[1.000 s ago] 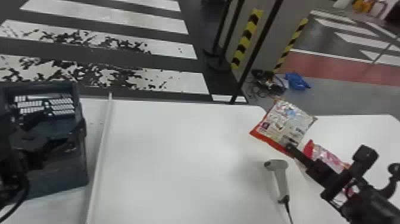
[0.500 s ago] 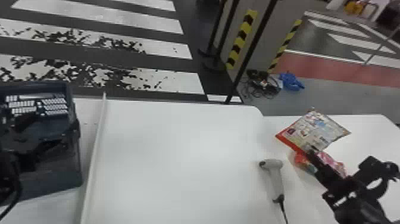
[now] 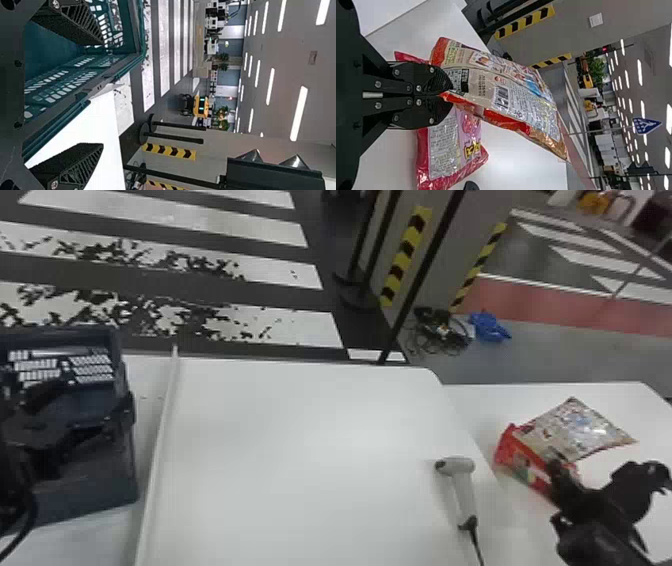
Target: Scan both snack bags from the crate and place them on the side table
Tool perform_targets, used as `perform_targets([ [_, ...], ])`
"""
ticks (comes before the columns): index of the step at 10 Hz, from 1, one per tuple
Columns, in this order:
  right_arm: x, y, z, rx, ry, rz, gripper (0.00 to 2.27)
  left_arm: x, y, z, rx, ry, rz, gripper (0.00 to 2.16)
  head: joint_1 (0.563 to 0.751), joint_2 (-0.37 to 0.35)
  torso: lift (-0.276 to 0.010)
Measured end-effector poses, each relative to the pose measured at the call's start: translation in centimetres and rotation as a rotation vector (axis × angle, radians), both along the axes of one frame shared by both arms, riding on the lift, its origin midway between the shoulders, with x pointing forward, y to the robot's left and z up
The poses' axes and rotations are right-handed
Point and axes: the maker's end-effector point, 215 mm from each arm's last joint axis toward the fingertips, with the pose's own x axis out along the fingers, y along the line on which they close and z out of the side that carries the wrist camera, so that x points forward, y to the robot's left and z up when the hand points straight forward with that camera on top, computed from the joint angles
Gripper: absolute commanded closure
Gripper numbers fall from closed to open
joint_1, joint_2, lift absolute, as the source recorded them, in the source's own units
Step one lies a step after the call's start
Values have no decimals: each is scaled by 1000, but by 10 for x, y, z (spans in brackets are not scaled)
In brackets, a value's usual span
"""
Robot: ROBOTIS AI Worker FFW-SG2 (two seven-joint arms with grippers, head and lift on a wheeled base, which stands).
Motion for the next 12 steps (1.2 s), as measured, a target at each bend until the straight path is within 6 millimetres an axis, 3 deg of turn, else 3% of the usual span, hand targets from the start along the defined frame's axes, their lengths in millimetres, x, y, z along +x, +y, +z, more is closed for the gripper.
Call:
perform_targets([
  [1, -7, -8, -7, 6, 25, -31, 171, 0, 0, 0, 1, 0, 0, 83, 695, -350, -98],
  [2, -12, -15, -15, 17, 45, -52, -1, 0, -1, 0, 0, 1, 0, 83, 695, -350, -98],
  [5, -19, -22, -18, 26, 53, -76, 53, 0, -1, 0, 1, 1, 1, 83, 695, -350, -98],
  [6, -19, -21, -10, 0, 40, -80, 53, -1, 0, -1, 2, 1, 2, 83, 695, -350, -98],
  [8, -7, -8, 27, -125, -6, -43, 53, -1, 0, 1, 3, -2, 3, 83, 695, -350, -98],
  [10, 19, 36, 65, -232, -55, 43, 53, 1, 0, 3, 2, -7, 10, 83, 695, -350, -98],
  [12, 50, 107, 91, -317, -107, 167, 53, 0, -2, 2, 1, -5, 7, 83, 695, -350, -98],
])
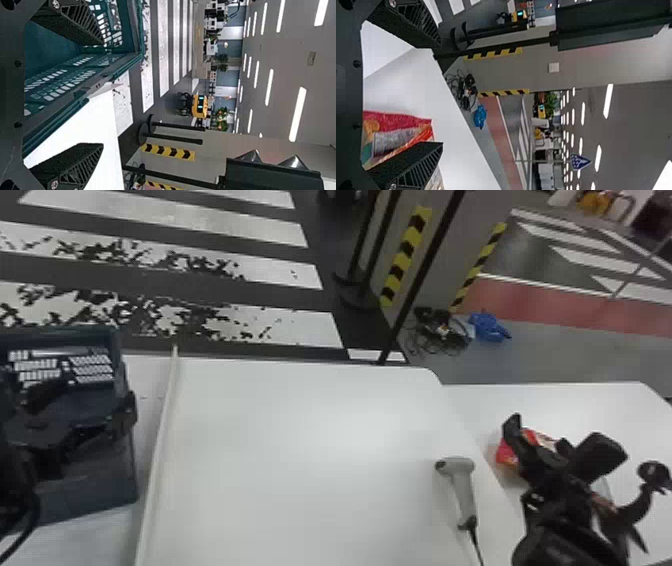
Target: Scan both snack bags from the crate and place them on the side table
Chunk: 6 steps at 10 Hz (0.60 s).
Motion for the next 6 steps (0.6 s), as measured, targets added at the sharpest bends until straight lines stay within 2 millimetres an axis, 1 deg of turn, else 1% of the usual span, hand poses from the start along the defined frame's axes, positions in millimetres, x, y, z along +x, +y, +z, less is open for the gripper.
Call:
perform_targets([
  [1, 18, 44, 17, -63, -24, 84, 53, 0, 0, 0, 2, 0, 1, 83, 695, -350, -98],
  [3, 39, 122, 44, -185, -52, 239, 53, -1, 0, 0, 3, 0, 0, 83, 695, -344, -98],
  [4, 45, 157, 54, -233, -64, 304, 53, -1, 0, 0, 3, 0, -1, 83, 695, -322, -98],
  [5, 48, 188, 59, -268, -70, 362, 53, -1, -1, 0, 3, 0, -1, 83, 695, -286, -98],
  [6, 47, 215, 63, -304, -77, 410, 53, -1, -3, -1, 3, 1, -3, 83, 695, -253, -98],
])
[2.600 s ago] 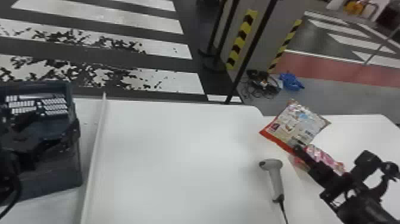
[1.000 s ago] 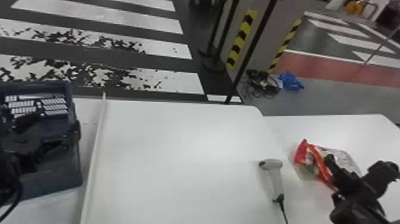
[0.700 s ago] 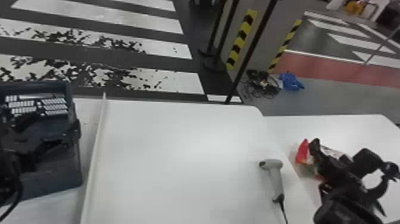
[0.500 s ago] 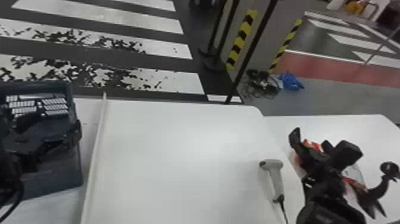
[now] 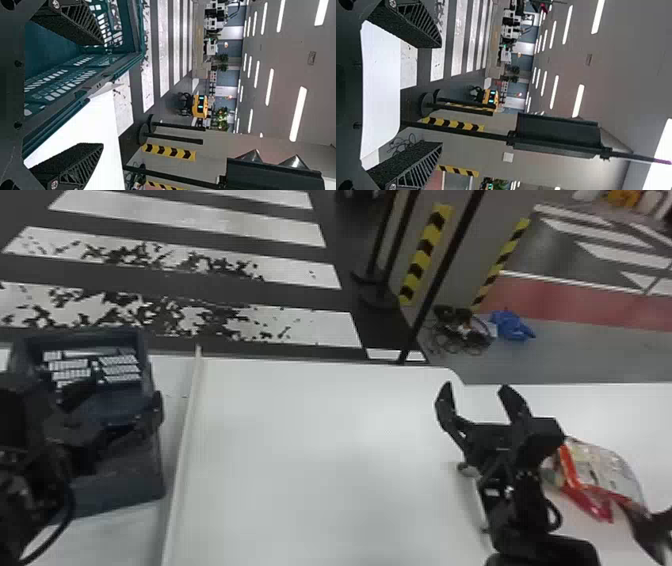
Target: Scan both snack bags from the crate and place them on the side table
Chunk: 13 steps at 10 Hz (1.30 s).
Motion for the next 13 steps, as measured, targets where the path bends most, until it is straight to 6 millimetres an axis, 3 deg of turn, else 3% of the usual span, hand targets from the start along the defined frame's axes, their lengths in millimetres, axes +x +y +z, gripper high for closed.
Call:
perform_targets([
  [2, -4, 40, -5, -35, 11, 69, 53, -3, -5, -2, 5, -6, -4, 83, 695, -222, -98],
  [4, -12, 60, -18, -31, 36, 101, 56, -9, -22, -3, 10, -22, -27, 83, 695, -212, -98],
  [9, -33, 75, -46, 21, 107, 77, 60, -41, -66, -8, 15, -36, -64, 83, 695, -255, -98],
  [13, -42, 91, -51, 94, 129, 93, 60, -59, -74, -12, 0, -22, -45, 83, 695, -257, -98],
])
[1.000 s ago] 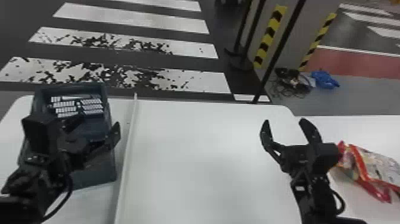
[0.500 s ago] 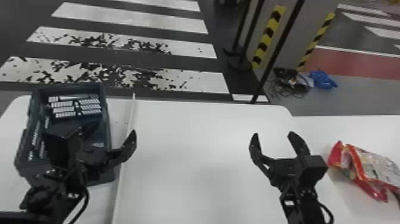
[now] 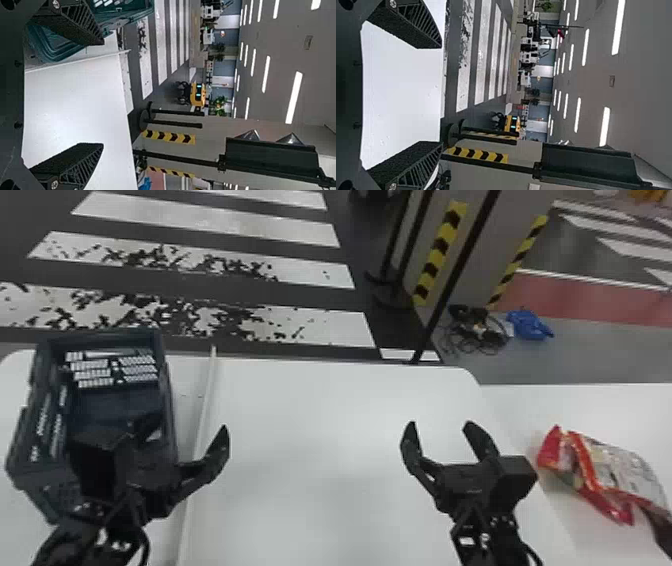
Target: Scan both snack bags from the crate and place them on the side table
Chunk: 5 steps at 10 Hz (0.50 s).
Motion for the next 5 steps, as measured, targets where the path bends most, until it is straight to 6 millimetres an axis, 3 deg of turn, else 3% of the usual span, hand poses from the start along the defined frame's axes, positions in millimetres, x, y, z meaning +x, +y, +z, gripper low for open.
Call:
perform_targets([
  [5, 1, 0, 1, 21, -5, -3, 60, 0, 8, 15, 1, -25, 29, 83, 695, -247, -98],
])
